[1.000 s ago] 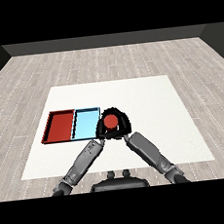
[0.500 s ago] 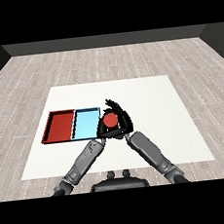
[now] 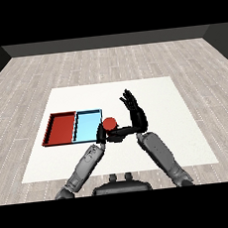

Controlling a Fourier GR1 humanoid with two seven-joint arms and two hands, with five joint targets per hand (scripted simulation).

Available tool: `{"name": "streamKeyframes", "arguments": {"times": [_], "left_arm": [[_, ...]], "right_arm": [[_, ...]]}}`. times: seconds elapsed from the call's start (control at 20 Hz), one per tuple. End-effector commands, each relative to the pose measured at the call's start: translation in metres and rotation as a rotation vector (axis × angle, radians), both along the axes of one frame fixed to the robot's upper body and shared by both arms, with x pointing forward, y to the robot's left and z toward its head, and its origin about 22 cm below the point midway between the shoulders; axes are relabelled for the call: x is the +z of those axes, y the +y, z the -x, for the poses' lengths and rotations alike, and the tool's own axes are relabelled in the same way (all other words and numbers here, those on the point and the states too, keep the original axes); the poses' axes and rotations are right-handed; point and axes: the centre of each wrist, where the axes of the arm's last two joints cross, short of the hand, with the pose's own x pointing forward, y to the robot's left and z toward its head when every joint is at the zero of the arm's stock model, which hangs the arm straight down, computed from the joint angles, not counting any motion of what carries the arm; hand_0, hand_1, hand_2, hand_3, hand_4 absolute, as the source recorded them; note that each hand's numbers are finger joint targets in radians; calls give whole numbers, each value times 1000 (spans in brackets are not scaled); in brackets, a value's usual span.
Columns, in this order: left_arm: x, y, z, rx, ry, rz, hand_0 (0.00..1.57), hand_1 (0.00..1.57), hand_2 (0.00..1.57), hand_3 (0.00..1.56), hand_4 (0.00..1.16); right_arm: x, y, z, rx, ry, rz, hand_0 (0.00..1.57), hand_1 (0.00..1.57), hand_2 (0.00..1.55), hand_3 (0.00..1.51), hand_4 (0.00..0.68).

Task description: Pick the red can and put it in the red box

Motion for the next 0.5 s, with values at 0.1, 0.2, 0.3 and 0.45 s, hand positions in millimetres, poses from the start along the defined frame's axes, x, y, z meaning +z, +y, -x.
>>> {"name": "streamKeyframes", "arguments": {"times": [0.1, 0.2, 0.3, 0.45], "left_arm": [[2, 26, -12, 34, 5, 1, 1571, 1571, 1561, 1455, 1115], [14, 23, -25, 53, -23, -7, 1571, 1571, 1558, 1465, 1124], [20, 26, -1, 79, -20, -37, 1571, 1571, 1571, 1465, 1131], [16, 37, -7, 90, -62, -56, 1571, 1571, 1571, 1474, 1139]], "right_arm": [[35, -52, 8, -114, -81, -10, 0, 0, 0, 0, 0], [38, -54, 14, -100, -87, -59, 0, 0, 0, 0, 0], [29, -69, 27, -167, -76, -56, 0, 0, 0, 0, 0], [-2, -100, 27, -201, -39, -68, 0, 0, 0, 0, 0]]}}
